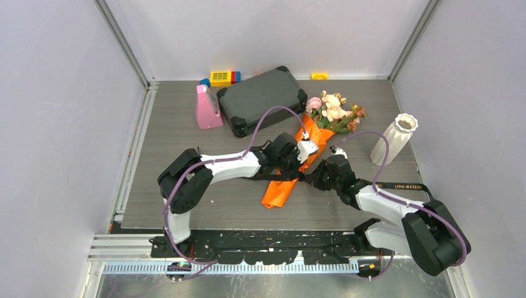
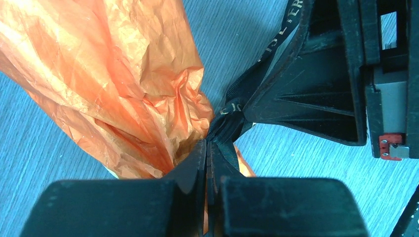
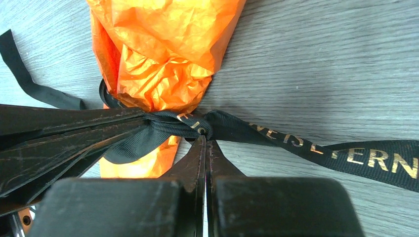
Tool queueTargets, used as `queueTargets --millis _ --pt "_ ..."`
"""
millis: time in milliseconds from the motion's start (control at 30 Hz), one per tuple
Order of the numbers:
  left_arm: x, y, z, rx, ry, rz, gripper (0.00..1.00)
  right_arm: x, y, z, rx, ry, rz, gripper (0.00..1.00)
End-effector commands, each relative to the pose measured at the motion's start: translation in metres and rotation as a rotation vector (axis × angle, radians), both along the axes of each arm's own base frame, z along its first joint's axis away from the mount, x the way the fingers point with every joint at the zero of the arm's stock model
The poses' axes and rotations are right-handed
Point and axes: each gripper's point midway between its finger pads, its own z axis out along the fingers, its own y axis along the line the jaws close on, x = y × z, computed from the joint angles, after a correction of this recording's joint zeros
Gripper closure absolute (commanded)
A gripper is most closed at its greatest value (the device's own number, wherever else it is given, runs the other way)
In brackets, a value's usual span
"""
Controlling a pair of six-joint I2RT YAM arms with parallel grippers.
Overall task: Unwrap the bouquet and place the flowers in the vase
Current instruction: Untie the ribbon from the wrapping paper.
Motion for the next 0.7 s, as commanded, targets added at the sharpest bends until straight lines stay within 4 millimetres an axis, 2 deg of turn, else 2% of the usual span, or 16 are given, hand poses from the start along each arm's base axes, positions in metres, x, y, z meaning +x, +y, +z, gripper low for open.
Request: queueTargets --millis 0,367,500,667 --pt "0.004 -0.004 0.03 -0.089 -0.018 0.045 1.0 0.013 0.001 0.011 -0.003 -0.045 -0.022 1.0" --pt "0.001 0.003 0.037 -0.147 0.031 0.147 1.0 0.013 -0.015 -0.001 -0.064 -0.01 -0.101 1.0" --pt "0.01 0.006 0.042 -0.191 0.033 0.214 1.0 0.014 -0.017 -0.004 -0.076 -0.002 -0.113 1.0" --pt "0.025 0.025 0.043 -0.212 0.016 0.36 1.0 0.014 -0.02 -0.007 -0.088 0.012 -0.13 1.0"
